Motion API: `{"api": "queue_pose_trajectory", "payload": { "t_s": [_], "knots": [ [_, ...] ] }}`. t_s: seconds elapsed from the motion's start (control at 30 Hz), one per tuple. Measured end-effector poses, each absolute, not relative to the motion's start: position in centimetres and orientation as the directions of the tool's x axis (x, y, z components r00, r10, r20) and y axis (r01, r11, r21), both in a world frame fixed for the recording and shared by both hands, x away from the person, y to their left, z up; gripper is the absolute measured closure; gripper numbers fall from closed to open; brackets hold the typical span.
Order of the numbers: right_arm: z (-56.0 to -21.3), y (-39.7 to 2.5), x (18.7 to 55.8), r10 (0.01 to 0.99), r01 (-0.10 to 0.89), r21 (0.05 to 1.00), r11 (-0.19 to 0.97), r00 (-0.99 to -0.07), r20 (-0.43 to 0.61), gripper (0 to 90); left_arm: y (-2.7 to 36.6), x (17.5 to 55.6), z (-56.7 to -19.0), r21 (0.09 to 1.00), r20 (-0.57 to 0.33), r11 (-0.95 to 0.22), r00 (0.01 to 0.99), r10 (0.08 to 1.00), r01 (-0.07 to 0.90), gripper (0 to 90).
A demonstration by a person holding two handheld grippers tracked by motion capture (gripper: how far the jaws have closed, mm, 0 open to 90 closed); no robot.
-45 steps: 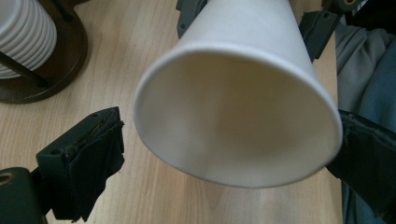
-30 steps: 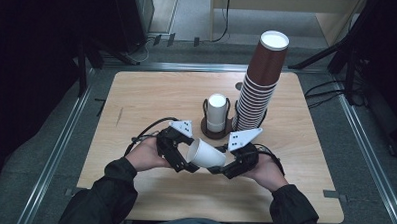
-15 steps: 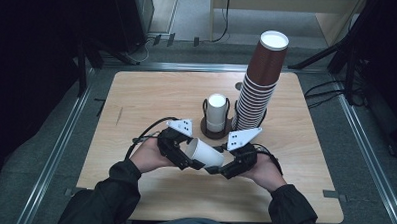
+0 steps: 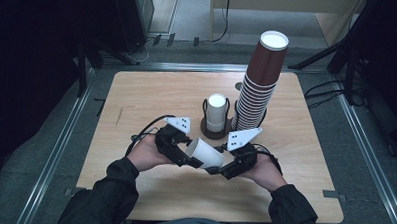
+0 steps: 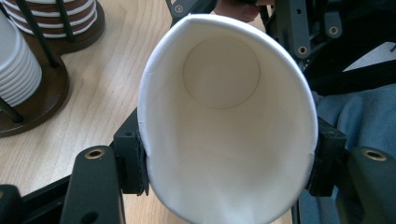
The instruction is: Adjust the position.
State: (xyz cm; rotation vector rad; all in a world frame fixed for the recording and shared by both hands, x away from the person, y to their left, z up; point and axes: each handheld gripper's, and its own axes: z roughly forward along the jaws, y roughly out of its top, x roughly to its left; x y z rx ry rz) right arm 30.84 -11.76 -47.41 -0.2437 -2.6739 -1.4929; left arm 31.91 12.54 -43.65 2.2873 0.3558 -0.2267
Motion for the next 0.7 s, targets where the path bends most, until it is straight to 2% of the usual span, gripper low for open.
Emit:
{"api": "queue_pose_trajectory", "payload": {
  "t_s": [0.03, 0.13, 0.4, 0.7],
  "knots": [
    [-47.4, -11.7, 30.9, 0.109, 0.185, 0.834, 0.519, -0.983, 0.150, 26.7, 12.6, 32.0, -43.7, 0.689, -0.276, -0.647, 0.944, 0.182, 0.326, 33.1],
    [-47.5, -11.7, 31.0, 0.134, 0.206, 0.821, 0.532, -0.978, 0.158, 23.7, 12.8, 32.1, -43.7, 0.674, -0.283, -0.661, 0.942, 0.181, 0.330, 32.5],
    [-48.1, -11.5, 31.1, 0.157, 0.212, 0.780, 0.589, -0.977, 0.147, 22.6, 13.1, 32.2, -42.9, 0.639, -0.207, -0.713, 0.958, 0.200, 0.287, 31.7],
    [-48.4, -11.4, 31.2, 0.175, 0.231, 0.754, 0.615, -0.972, 0.155, 22.4, 11.4, 32.1, -43.0, 0.522, -0.117, -0.826, 0.977, 0.178, 0.213, 30.8]
  ]
}}
